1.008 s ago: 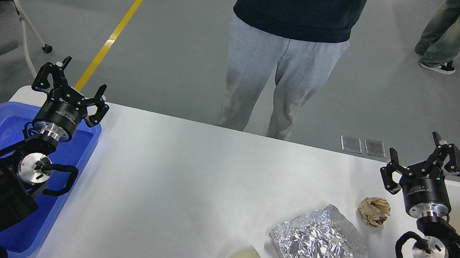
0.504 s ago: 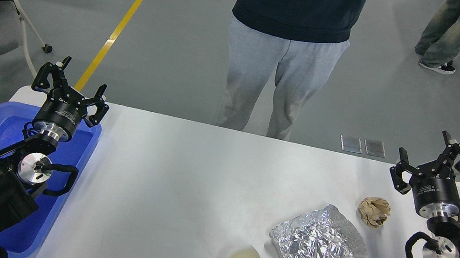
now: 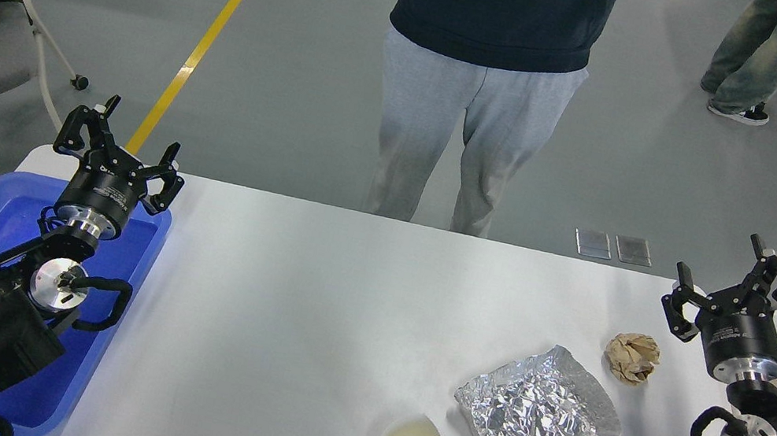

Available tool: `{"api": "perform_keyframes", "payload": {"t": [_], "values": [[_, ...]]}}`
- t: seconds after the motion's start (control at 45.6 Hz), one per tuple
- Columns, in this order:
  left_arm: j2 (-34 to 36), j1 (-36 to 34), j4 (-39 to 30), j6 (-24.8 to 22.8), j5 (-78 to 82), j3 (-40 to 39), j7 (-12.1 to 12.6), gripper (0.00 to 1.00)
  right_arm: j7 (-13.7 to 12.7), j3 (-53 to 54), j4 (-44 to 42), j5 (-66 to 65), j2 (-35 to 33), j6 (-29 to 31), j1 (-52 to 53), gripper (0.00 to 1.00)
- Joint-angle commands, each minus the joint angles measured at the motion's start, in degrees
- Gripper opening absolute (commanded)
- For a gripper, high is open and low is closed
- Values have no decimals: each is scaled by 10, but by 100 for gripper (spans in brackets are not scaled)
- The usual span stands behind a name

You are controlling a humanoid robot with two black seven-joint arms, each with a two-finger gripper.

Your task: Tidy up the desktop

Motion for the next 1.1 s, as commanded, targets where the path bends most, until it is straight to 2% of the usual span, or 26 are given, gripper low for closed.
{"api": "perform_keyframes", "payload": {"t": [0.0,0.11,0.219,0.263,0.614,0.921,1.074], "values": [[0,0,0,-3,0,1,0,100,-16,-9,28,1,-17,-3,-1,100],[0,0,-1,-4,0,1,0,100,-49,-11,48,3,-34,-1,-1,100],[0,0,-1,-5,0,1,1,100,-96,-10,50,9,-58,11,-3,100],[0,0,-1,-5,0,1,1,100,-104,-9,50,8,-68,20,-2,100],[0,0,-1,-6,0,2,1,100,-110,-21,50,-3,-76,25,12,100],[0,-1,-1,-7,0,3,1,100,-124,-155,52,-3,-124,33,37,100],[0,0,-1,-7,0,3,1,100,-123,-165,129,-8,-167,51,35,100]]}}
